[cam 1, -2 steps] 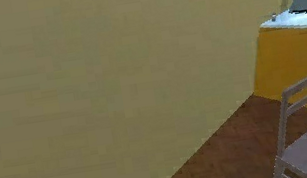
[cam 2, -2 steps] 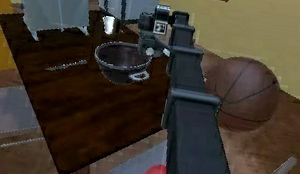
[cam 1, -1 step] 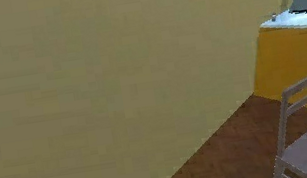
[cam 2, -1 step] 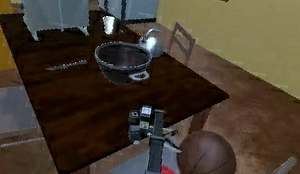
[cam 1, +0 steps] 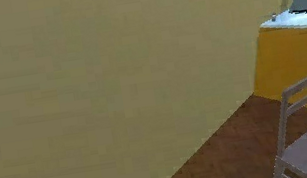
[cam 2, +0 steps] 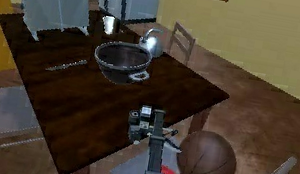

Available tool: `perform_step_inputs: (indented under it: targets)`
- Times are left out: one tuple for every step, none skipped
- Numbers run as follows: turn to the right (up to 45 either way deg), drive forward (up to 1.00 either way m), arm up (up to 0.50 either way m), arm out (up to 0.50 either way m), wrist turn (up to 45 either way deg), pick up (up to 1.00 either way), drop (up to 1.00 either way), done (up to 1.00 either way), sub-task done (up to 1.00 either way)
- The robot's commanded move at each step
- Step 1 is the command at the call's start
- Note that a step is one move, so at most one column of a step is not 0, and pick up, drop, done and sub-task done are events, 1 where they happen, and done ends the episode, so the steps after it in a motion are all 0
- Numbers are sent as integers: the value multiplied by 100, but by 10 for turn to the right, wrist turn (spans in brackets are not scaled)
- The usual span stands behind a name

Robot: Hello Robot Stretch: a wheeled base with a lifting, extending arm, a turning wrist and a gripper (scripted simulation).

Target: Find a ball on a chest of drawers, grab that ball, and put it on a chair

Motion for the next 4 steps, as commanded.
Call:
perform_step_inputs:
  targets:
    - [0, 0, 0, 0, 0, 0, 100, 0, 0]
    - [0, 0, 10, 0, 0, 0, 0, 0, 0]
    - [0, 0, 0, -8, 0, 0, 0, 0, 0]
    - [0, 0, 0, 0, 0, 0, 0, 100, 0]
